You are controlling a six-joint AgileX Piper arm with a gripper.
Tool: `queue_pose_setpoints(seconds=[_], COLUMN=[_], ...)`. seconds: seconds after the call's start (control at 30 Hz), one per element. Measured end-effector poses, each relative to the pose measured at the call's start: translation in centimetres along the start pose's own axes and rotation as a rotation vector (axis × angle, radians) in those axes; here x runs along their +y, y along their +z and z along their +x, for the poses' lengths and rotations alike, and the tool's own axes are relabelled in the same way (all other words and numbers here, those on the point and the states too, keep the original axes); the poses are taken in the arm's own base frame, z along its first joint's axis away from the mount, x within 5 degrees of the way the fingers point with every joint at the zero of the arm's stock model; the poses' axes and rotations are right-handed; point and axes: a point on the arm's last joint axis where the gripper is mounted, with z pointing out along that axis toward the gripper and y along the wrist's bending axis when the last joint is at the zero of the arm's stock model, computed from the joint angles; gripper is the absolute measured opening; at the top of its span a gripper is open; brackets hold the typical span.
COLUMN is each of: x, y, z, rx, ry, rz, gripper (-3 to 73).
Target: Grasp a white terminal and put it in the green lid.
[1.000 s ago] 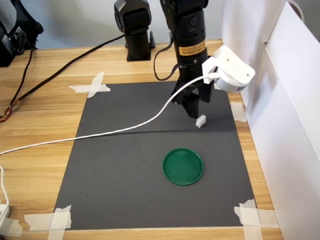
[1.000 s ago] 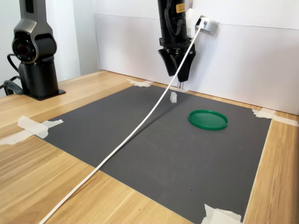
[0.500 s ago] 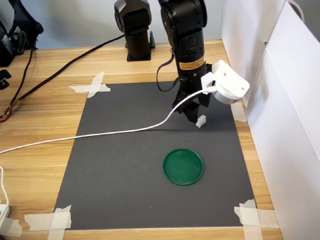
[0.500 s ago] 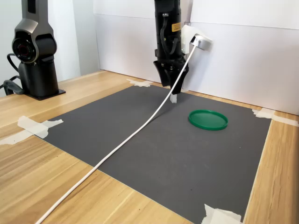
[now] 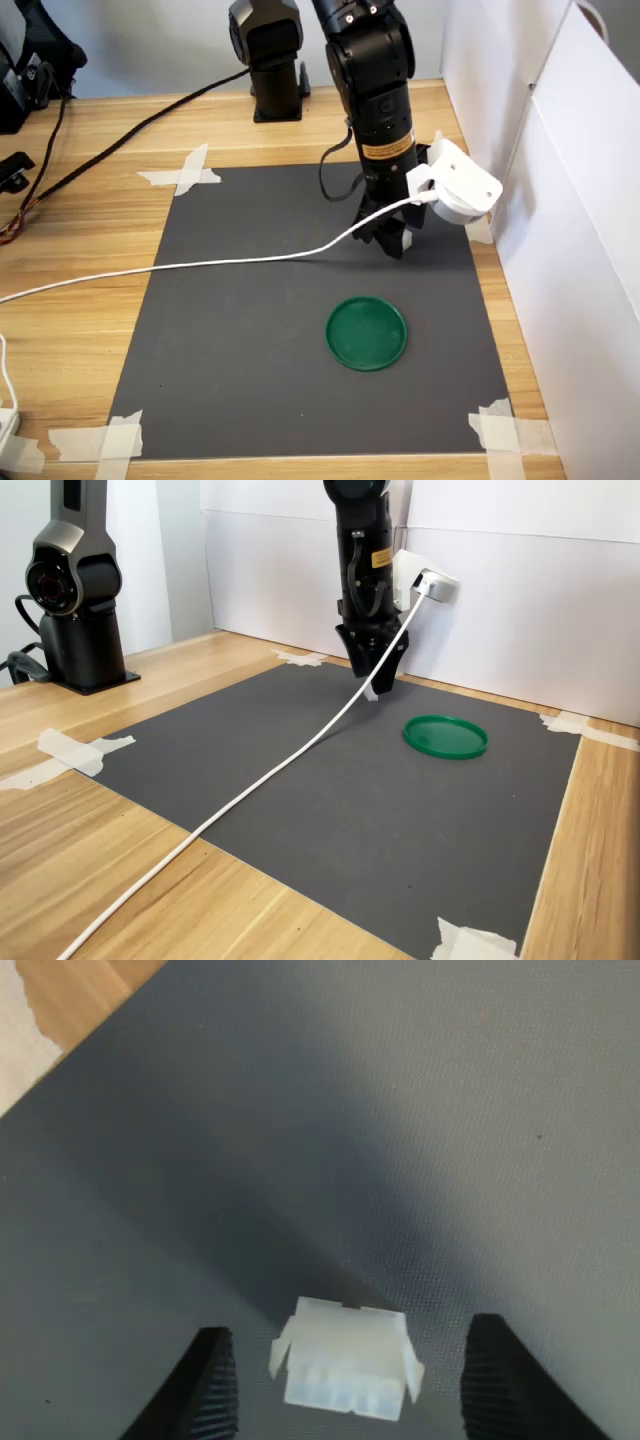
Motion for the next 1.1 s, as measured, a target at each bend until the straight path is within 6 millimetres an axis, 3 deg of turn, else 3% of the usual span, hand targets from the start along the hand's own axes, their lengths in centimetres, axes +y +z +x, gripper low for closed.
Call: queue_pose_setpoints(seconds=[0.33,0.43,0.53,0.7,0.9,1.1], x=[-0.1,-0.1,-0.1,-0.1,-1.0,-5.0], y=[1.1,1.1,1.1,0.9,-2.0,-5.8], z=[0.2,0.2,0.2,0.2,-0.8,-2.0], rx=[0.028,0.028,0.028,0.028,-0.001,-0.071], ry=[0.017,0.028,0.031,0.029,-0.005,0.074], rz=[-0.012,-0.012,-0.012,-0.01,0.045,0.135], gripper=[52.7,45.0,32.7,31.1,31.1,31.1])
